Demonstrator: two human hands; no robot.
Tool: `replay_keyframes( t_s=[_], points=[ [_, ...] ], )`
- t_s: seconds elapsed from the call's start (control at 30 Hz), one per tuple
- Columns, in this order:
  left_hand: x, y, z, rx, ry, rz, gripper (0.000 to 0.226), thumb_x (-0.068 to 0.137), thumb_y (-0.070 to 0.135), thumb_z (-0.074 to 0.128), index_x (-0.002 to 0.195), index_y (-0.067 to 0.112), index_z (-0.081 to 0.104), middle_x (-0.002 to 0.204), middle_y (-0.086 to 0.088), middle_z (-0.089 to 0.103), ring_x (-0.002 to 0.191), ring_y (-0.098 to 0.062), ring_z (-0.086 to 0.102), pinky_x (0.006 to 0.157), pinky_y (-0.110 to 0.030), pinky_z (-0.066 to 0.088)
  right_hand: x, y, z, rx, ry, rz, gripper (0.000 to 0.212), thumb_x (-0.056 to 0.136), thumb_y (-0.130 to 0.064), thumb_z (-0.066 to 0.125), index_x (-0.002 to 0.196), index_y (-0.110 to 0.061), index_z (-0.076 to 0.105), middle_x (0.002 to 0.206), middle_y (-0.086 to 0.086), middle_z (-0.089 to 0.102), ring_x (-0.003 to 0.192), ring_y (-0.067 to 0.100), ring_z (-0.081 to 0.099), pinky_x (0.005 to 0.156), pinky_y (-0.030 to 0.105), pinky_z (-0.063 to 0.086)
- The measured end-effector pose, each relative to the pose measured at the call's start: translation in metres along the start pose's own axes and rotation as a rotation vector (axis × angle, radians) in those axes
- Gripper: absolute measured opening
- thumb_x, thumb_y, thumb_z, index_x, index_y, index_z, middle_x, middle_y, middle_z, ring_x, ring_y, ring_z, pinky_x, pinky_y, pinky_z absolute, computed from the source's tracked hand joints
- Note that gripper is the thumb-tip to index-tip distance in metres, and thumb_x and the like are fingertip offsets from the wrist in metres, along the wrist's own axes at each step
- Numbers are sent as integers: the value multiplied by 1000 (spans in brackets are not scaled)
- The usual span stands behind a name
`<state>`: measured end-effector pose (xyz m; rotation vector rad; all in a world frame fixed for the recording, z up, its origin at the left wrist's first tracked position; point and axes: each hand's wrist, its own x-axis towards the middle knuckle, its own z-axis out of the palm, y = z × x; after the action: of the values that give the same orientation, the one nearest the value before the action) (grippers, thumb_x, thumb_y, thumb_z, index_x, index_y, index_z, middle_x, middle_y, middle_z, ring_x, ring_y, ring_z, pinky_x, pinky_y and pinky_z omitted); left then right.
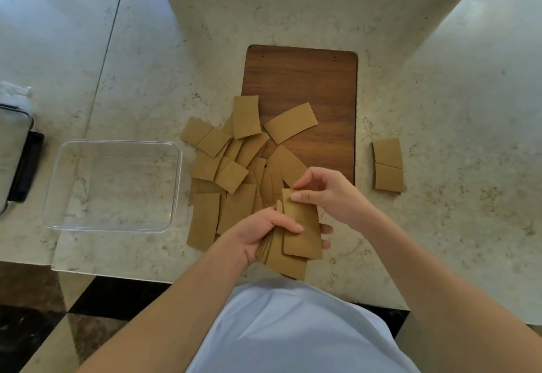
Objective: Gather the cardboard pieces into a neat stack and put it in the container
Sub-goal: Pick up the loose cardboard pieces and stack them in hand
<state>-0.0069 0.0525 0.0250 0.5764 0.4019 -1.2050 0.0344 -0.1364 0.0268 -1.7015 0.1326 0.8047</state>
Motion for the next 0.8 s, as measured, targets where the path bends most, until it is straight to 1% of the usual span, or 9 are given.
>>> replay_keyframes(
  t_s=[0.1, 0.2, 0.3, 0.37, 0.43, 0.53, 0.67, 0.73, 0.8],
  points=[
    [9, -9, 4, -148, 121, 71, 35, 90, -5, 55, 123, 1, 65, 99, -23, 72, 86, -36, 74, 83, -54, 62, 7, -5, 3, -132, -124, 56, 11, 87, -41, 79, 79, -33, 79, 105, -11, 72, 91, 5, 68, 77, 26, 51],
    [6, -4, -4, -206, 222, 115, 38, 97, 23, 68, 135, 21, 62, 83, -15, 60, 66, -25, 59, 64, -40, 58, 26, -4, -8, -362, 3, 67, 28, 91, -50, 70, 109, -29, 75, 114, -15, 68, 108, 9, 65, 81, 23, 48],
    [-4, 4, -10, -205, 253, 133, 52, 86, 49, 78, 130, 24, 64, 85, -14, 58, 67, -23, 55, 59, -33, 52, 45, 1, -6, -568, 326, 144, 57, 86, -50, 76, 131, -20, 58, 128, 0, 54, 119, 21, 53, 93, 34, 49],
    [-12, 1, -12, -131, 266, 136, 54, 79, 44, 85, 123, 20, 66, 94, -17, 62, 74, -27, 61, 65, -38, 55, 51, 3, 9, -738, 343, 191, 67, 82, -55, 78, 132, -18, 53, 132, 6, 48, 124, 27, 46, 99, 44, 48],
    [-22, -12, -14, -55, 229, 103, 54, 77, 28, 86, 127, 18, 67, 105, -21, 65, 83, -31, 66, 72, -44, 57, 55, 6, 25, -838, 367, 180, 62, 82, -52, 80, 125, -16, 52, 130, 9, 46, 124, 32, 44, 98, 48, 46],
    [-34, -40, -20, -112, 161, 54, 69, 80, 9, 82, 142, 29, 60, 104, -20, 65, 82, -31, 63, 73, -44, 56, 55, 10, 37, -842, 437, 175, 59, 82, -44, 82, 121, -16, 49, 125, 9, 52, 119, 33, 49, 96, 48, 46],
    [-35, -39, -21, -174, 200, 113, 66, 78, 26, 90, 138, 34, 63, 98, -17, 63, 76, -28, 61, 68, -42, 57, 48, 14, 31, -584, 390, 210, 57, 88, -36, 79, 131, -16, 47, 124, 6, 60, 112, 29, 59, 88, 42, 48],
    [-31, -29, -22, -217, 216, 155, 65, 77, 37, 90, 136, 31, 65, 99, -18, 66, 78, -29, 64, 67, -43, 59, 37, 13, 22, -386, 345, 198, 36, 98, -31, 68, 130, -17, 56, 117, 1, 66, 105, 24, 63, 82, 39, 51],
    [-25, -22, -23, -271, 205, 210, 63, 78, 44, 87, 136, 31, 64, 104, -19, 68, 82, -30, 66, 69, -43, 60, 21, 9, 14, -200, 403, 175, 10, 103, -30, 60, 111, -24, 63, 104, -4, 70, 99, 22, 67, 80, 38, 56]
  ],
)
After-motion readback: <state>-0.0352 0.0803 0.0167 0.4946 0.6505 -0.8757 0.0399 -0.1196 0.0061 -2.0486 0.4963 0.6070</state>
